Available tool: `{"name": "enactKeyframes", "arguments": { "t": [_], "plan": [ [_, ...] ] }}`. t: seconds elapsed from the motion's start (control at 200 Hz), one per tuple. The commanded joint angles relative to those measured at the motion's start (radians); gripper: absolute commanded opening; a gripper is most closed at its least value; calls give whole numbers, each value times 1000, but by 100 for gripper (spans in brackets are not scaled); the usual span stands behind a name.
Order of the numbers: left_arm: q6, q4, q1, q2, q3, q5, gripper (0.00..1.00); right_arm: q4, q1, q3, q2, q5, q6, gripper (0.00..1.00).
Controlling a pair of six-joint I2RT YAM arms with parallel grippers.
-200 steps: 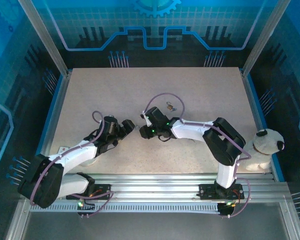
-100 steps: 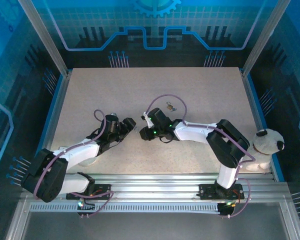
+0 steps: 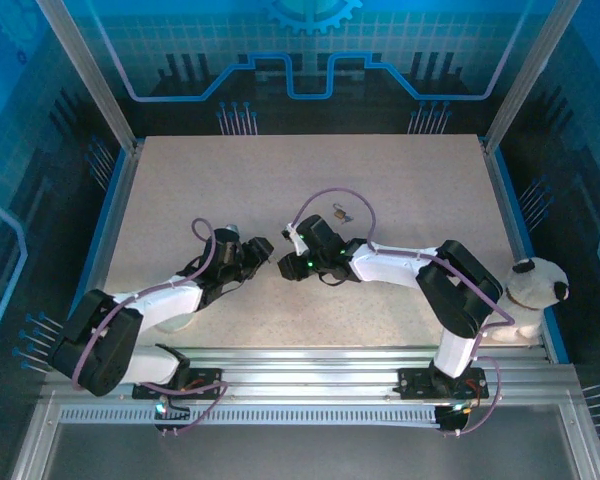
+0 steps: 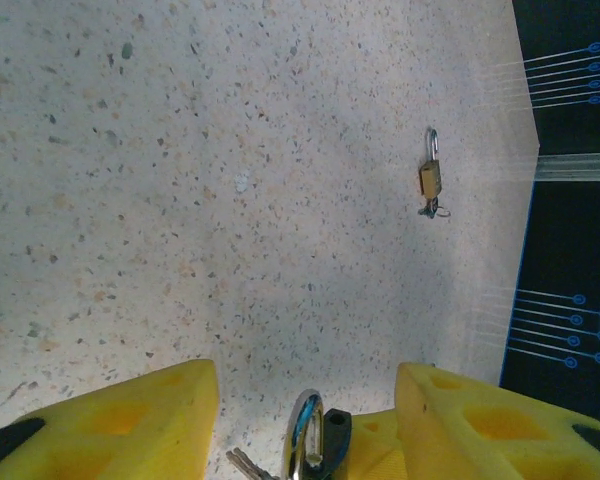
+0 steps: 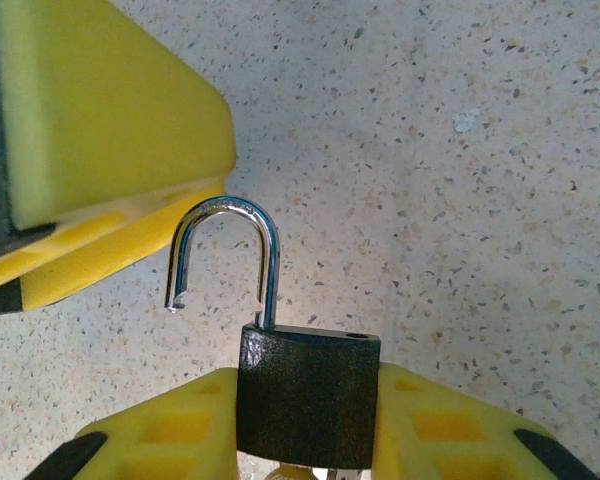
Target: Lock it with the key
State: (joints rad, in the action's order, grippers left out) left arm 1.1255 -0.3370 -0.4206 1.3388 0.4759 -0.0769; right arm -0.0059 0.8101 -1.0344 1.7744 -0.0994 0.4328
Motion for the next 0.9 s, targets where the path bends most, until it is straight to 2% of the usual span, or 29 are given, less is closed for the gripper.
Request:
{"name": "enactKeyframes", "arguments": {
  "t": [0.0, 0.41, 0.896],
  "plan": [
    [2, -31, -10, 16, 6, -24, 46, 35, -10, 10, -41, -27, 15, 29],
    [6, -55, -12, 17, -16, -34, 33, 46, -9, 12, -44, -32, 23, 29],
    [5, -73, -14, 28, -33, -41, 26, 58, -10, 14, -49, -29, 34, 28]
  ]
}}
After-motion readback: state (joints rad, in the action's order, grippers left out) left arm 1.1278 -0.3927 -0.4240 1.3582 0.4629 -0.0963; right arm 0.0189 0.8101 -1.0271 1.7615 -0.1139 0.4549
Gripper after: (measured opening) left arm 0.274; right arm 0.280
